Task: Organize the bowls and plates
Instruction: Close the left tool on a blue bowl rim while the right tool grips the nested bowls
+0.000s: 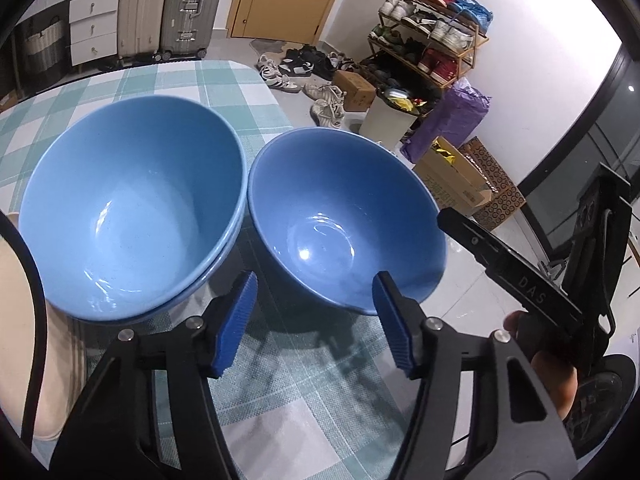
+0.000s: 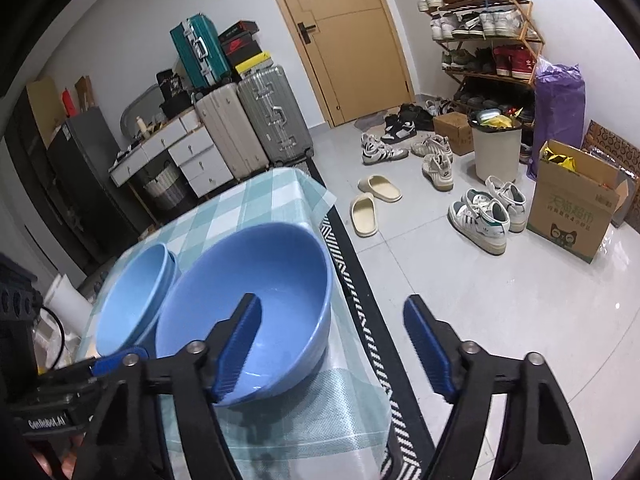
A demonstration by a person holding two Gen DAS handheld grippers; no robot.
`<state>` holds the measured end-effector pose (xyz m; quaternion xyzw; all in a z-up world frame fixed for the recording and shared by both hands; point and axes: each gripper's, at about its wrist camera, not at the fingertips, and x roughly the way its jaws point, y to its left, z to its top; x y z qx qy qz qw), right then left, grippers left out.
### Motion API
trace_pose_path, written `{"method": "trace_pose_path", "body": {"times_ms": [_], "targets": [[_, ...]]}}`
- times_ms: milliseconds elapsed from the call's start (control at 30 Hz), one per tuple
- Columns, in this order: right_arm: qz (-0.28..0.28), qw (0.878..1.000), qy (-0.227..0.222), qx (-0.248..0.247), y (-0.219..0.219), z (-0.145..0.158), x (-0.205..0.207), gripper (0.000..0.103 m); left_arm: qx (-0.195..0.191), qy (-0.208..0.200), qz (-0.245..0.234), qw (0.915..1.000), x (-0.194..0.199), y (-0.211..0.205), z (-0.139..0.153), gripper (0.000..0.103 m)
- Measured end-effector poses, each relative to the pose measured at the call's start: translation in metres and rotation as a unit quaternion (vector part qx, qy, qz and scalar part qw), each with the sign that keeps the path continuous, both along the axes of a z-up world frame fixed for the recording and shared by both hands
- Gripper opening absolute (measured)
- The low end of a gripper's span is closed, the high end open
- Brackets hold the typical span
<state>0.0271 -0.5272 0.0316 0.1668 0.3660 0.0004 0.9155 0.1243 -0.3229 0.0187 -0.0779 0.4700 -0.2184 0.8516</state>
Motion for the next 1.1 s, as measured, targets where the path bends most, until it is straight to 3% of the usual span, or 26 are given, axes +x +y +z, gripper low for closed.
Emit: {"method": "trace_pose_path", "body": {"times_ms": [300, 600, 733, 1100], "targets": [[0.025, 1.0, -0.004, 0.007, 0.01, -0.014, 0.006, 0.052, -0.005, 0.006, 0.009, 0.9999, 0.009, 0.003, -0.009, 0.05], [0.034, 0.999, -0.008, 0.012, 0.018, -0.022, 0.012, 0.028, -0.005, 0.004, 0.01, 0.9999, 0.015, 0.003, -0.014, 0.029], [0.029, 0.999, -0.01, 0.012, 0.017, -0.024, 0.011, 0.021, -0.004, 0.0, 0.006, 1.0, 0.016, 0.002, -0.016, 0.026], [0.027, 1.0, -0.012, 0.005, 0.014, -0.023, 0.009, 0.019, 0.005, -0.011, -0.001, 0.9999, 0.016, 0.0, -0.014, 0.025]]}}
